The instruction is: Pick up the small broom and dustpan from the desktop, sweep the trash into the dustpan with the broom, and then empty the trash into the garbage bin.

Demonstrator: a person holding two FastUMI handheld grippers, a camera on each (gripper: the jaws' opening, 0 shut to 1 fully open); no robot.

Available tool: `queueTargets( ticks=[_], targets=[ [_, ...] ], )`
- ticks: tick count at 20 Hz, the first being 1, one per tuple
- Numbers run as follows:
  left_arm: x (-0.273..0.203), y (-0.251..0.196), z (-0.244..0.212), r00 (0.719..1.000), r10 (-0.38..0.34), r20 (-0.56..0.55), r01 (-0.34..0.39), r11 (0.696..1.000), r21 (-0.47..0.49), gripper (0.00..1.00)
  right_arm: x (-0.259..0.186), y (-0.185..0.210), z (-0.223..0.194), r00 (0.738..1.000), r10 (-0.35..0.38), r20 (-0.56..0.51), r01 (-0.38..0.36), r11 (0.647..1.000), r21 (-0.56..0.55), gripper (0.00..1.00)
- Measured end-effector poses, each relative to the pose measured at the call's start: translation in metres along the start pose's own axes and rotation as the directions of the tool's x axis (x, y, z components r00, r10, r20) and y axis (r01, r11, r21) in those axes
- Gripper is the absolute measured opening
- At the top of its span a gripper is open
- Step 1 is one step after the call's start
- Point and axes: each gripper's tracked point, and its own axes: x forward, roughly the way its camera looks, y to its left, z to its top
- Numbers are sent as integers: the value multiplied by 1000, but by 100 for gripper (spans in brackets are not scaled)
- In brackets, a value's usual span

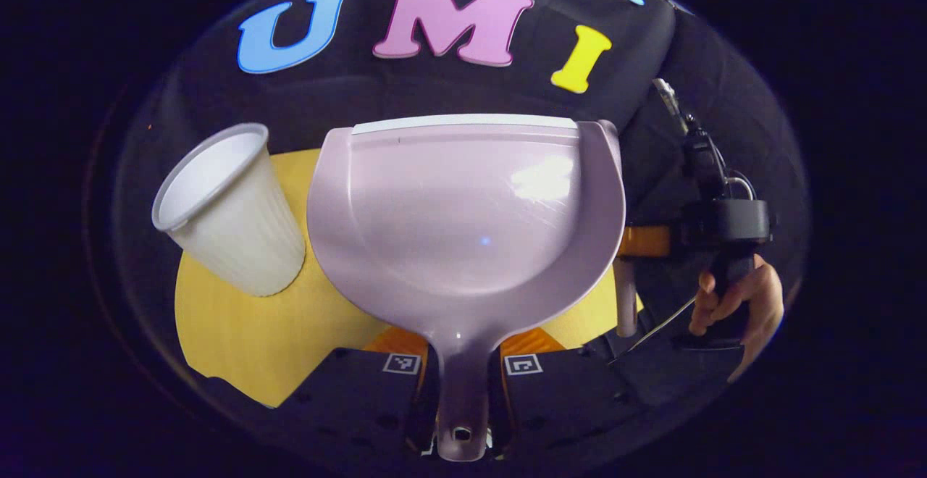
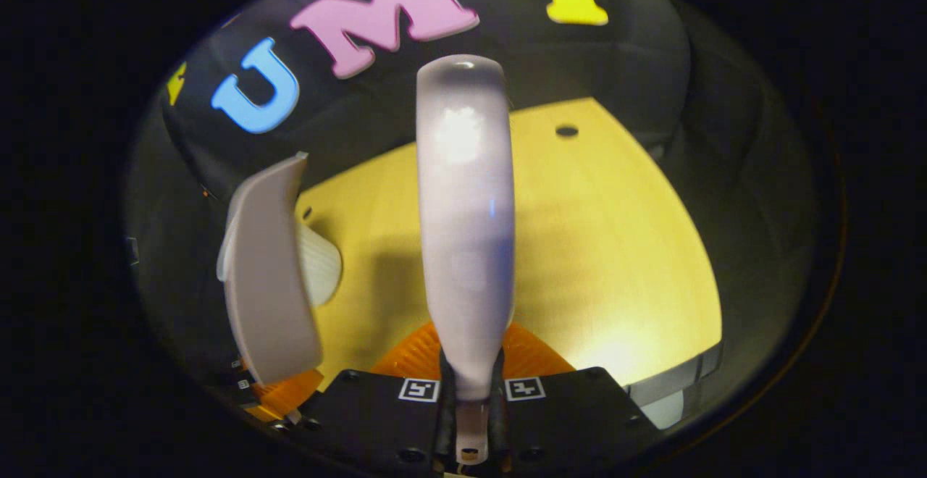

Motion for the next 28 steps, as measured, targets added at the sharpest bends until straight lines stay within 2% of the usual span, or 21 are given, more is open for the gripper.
queueTargets(
  ticks=[1,2,3,6,8,10,11,14,15,17,18,19,20,21,22,23,24,25,26,27,28],
  targets=[
    [20,0,-7,997,29,-70,-29,1000,-8,26,26,-5,-31,994,-22,-109,25,999,26,18],
    [32,8,-13,989,64,-137,-67,997,-23,25,41,-14,-42,987,-48,-154,51,999,14,19],
    [44,3,-10,959,118,-256,-131,991,-34,27,54,-18,-48,970,-102,-220,99,995,-26,19],
    [50,3,1,921,114,-373,-162,982,-100,25,83,-10,-49,949,-139,-284,126,990,-63,18],
    [57,10,6,915,71,-397,-147,975,-164,26,86,-6,-58,935,-159,-318,137,986,-92,18],
    [55,15,8,888,98,-450,-171,978,-124,26,94,-12,-69,908,-193,-372,160,980,-119,18],
    [54,14,13,877,142,-459,-196,978,-71,26,100,-17,-76,887,-231,-400,185,971,-150,18],
    [49,9,26,874,148,-463,-201,977,-67,26,100,-24,-90,856,-277,-436,221,959,-175,18],
    [50,7,26,874,144,-463,-201,977,-75,25,104,-24,-90,865,-273,-420,221,960,-170,20],
    [49,6,21,868,133,-478,-199,976,-92,26,106,-25,-92,854,-281,-437,231,959,-164,20],
    [49,6,22,867,131,-481,-200,975,-94,27,104,-27,-94,851,-287,-440,233,957,-172,13],
    [51,5,21,862,127,-491,-198,976,-94,26,103,-28,-95,847,-293,-445,232,955,-186,21],
    [51,5,20,852,120,-510,-191,977,-91,29,102,-30,-97,842,-300,-448,236,952,-193,23],
    [51,6,18,840,115,-530,-188,978,-86,28,102,-29,-98,838,-306,-451,241,950,-196,17],
    [48,5,17,826,114,-553,-189,978,-82,29,101,-29,-98,835,-310,-454,243,949,-201,26],
    [49,6,17,821,118,-559,-198,977,-84,30,99,-30,-96,831,-319,-456,248,946,-210,27],
    [46,5,16,820,113,-562,-202,974,-99,33,98,-30,-97,834,-319,-450,245,945,-215,32],
    [44,2,13,814,107,-571,-206,972,-111,50,93,-31,-95,836,-324,-443,248,943,-222,31],
    [39,-1,9,799,100,-594,-213,970,-122,69,89,-31,-93,836,-329,-439,252,941,-226,41],
    [37,-4,4,792,85,-605,-207,969,-134,87,86,-32,-92,837,-334,-434,258,939,-226,61],
    [34,-7,3,791,71,-607,-196,970,-142,87,83,-31,-93,838,-338,-428,263,938,-225,80]
  ],
)
